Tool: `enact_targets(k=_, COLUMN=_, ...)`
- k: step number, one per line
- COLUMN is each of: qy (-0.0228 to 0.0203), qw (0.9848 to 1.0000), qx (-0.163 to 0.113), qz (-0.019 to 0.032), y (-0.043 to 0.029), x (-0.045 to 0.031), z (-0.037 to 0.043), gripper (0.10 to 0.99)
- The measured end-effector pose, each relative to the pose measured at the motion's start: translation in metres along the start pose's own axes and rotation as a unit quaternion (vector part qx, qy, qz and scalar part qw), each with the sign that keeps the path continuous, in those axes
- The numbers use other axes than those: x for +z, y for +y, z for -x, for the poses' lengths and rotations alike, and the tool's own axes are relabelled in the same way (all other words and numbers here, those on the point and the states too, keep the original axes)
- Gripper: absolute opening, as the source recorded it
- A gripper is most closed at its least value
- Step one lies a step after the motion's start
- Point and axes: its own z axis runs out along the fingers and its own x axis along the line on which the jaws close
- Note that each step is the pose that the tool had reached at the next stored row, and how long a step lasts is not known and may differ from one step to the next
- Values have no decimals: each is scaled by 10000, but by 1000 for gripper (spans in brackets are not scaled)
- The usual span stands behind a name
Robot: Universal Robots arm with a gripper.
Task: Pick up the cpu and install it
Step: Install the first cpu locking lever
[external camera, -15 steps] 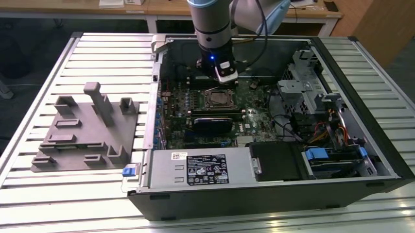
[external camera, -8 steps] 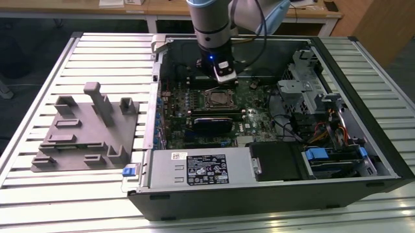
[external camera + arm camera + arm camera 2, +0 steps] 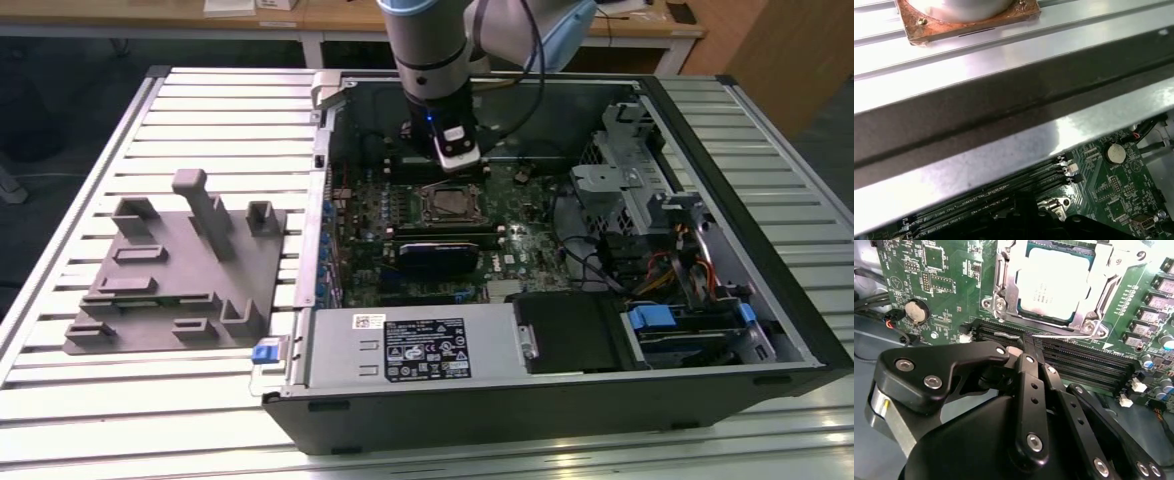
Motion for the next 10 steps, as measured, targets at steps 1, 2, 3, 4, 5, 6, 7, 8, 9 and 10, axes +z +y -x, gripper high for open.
enact_targets(k=1, qy=-4, qw=10000, qx=3, qz=-8, y=-1, x=3, z=-1, gripper=106)
enact_targets(k=2, qy=-8, qw=10000, qx=6, qz=-16, y=-2, x=7, z=-1, gripper=106)
enact_targets(k=3, qy=-12, qw=10000, qx=8, qz=-25, y=-3, x=11, z=-2, gripper=106)
enact_targets(k=4, qy=-16, qw=10000, qx=11, qz=-34, y=-3, x=14, z=-2, gripper=106)
enact_targets(k=5, qy=-21, qw=10000, qx=13, qz=-44, y=-4, x=17, z=-3, gripper=106)
enact_targets(k=6, qy=-26, qw=10000, qx=16, qz=-55, y=-5, x=21, z=-4, gripper=106)
enact_targets(k=7, qy=-31, qw=10000, qx=19, qz=-66, y=-6, x=25, z=-4, gripper=106)
enact_targets(k=8, qy=-35, qw=10000, qx=23, qz=-73, y=-8, x=30, z=-5, gripper=106)
enact_targets(k=9, qy=-39, qw=10000, qx=27, qz=-80, y=-9, x=36, z=-6, gripper=106)
enact_targets(k=10, qy=-42, qw=9999, qx=30, qz=-87, y=-10, x=41, z=-7, gripper=106)
